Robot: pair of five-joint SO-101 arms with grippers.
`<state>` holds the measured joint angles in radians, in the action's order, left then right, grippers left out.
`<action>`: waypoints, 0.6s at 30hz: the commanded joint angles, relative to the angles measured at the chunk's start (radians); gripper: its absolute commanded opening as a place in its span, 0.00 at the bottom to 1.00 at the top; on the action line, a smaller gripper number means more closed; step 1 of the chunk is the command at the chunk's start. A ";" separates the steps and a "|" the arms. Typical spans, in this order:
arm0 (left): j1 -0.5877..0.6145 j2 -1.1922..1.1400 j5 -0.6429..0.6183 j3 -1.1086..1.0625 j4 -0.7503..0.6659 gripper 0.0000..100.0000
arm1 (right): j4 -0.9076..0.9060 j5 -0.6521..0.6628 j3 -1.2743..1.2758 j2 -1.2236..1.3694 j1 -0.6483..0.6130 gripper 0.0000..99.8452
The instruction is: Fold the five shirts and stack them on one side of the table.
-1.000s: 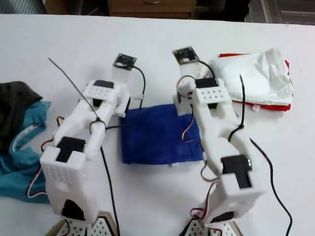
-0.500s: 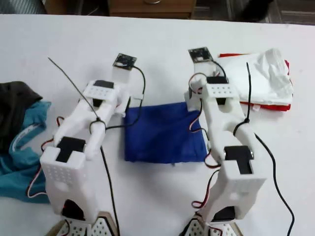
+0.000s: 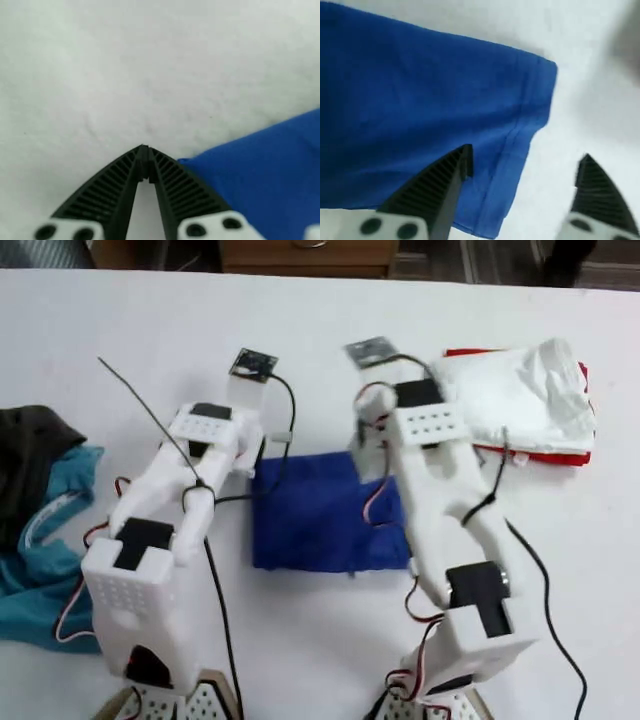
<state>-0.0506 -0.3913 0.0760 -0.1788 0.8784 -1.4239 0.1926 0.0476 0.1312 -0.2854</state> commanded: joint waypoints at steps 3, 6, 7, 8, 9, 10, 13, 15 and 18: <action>0.003 0.012 -0.005 0.012 -0.015 0.03 | 0.016 -0.023 -0.040 0.042 -0.048 0.40; 0.003 0.012 -0.005 0.012 -0.015 0.03 | 0.038 -0.077 -0.046 0.140 -0.021 0.40; 0.003 0.012 -0.005 0.012 -0.015 0.03 | 0.051 -0.086 -0.046 0.166 -0.010 0.40; 0.003 0.012 -0.005 0.012 -0.015 0.03 | 0.059 -0.092 -0.046 0.193 -0.002 0.40; 0.003 0.012 -0.005 0.012 -0.015 0.03 | 0.062 -0.095 -0.046 0.216 0.001 0.40; 0.003 0.012 -0.005 0.012 -0.015 0.03 | 0.062 -0.095 -0.046 0.239 -0.002 0.40; 0.003 0.012 -0.005 0.012 -0.015 0.03 | 0.062 -0.095 -0.046 0.288 -0.025 0.40; 0.003 0.012 -0.005 0.012 -0.015 0.03 | 0.065 -0.095 -0.048 0.314 -0.047 0.40; 0.003 0.012 -0.005 0.012 -0.015 0.03 | 0.084 -0.095 -0.049 0.357 -0.074 0.40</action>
<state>-0.0506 -0.3913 0.0760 -0.1788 0.8784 -1.3610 0.1066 0.0169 0.4565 -0.3268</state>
